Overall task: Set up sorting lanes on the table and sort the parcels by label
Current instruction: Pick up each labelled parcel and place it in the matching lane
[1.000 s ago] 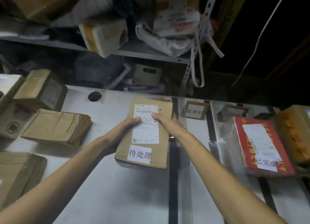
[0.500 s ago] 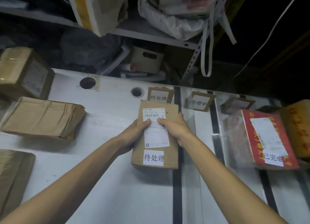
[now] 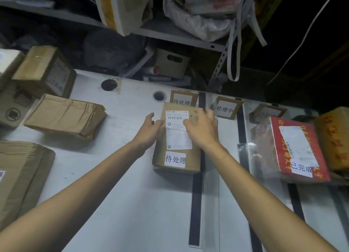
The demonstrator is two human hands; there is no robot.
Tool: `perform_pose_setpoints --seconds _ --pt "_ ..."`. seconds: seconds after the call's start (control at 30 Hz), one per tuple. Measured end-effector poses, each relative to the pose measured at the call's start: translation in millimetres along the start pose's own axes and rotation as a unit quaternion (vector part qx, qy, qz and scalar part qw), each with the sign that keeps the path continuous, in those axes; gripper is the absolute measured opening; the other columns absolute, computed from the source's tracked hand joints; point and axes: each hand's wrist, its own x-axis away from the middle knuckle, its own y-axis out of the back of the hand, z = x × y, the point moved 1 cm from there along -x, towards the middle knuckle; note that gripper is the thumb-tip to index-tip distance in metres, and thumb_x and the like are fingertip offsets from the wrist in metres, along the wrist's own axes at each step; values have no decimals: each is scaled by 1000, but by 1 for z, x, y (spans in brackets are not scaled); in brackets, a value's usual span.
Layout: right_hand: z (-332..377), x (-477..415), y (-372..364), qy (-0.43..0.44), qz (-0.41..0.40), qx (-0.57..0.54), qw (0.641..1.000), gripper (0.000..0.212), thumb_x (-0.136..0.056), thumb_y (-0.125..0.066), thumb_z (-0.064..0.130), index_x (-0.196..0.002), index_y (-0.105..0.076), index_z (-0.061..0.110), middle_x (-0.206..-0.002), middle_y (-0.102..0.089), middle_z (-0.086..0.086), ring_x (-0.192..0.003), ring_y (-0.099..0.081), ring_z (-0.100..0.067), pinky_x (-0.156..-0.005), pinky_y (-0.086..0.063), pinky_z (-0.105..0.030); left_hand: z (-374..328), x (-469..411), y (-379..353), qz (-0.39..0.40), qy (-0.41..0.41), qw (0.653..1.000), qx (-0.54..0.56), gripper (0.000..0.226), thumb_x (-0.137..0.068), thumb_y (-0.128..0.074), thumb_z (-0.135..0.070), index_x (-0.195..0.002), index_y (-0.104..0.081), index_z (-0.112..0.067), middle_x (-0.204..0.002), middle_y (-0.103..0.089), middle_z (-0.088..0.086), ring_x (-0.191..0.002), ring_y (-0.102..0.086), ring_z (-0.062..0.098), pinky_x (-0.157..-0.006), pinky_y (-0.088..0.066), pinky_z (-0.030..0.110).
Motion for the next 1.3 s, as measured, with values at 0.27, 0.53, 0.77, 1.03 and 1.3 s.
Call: perform_pose_setpoints --seconds 0.27,0.53,0.77,1.03,1.3 --pt "97 28 -1 158 176 -64 970 32 -102 -52 35 -125 -67 18 -122 -66 3 -110 -57 -11 -89 -41 -26 -23 79 85 -55 -114 989 -73 29 -104 -38 -24 -119 -61 -17 -111 -69 2 -105 -65 22 -93 -49 38" --pt "205 58 -53 274 267 -43 923 30 -102 -54 28 -116 -70 7 -108 -67 -3 -101 -60 -16 -77 -44 -26 -7 156 210 -208 -124 967 -79 26 -103 -42 -17 -98 -66 -24 -101 -72 5 -93 -66 21 -78 -48 30" --pt "246 45 -114 273 305 4 912 31 -100 -57 32 -123 -67 13 -122 -67 -5 -107 -61 -17 -90 -48 -31 21 147 275 -252 -88 963 -39 28 -104 -40 -16 -112 -67 -12 -103 -71 3 -91 -66 16 -81 -49 30" --pt "257 -10 -202 268 242 214 908 93 -76 -75 61 -152 -28 34 -158 -27 -12 -141 -31 -37 -112 -32 -51 53 57 318 -211 -90 973 -25 24 -101 -44 -10 -101 -65 -22 -96 -69 -2 -90 -64 12 -78 -48 26" --pt "238 -30 -271 271 233 402 843 97 -70 -72 68 -146 -17 45 -139 -31 -13 -122 -37 -39 -100 -40 -59 92 7 337 -184 -82 966 -162 21 -94 -54 -12 -106 -71 -18 -106 -70 -1 -93 -60 12 -92 -45 27"
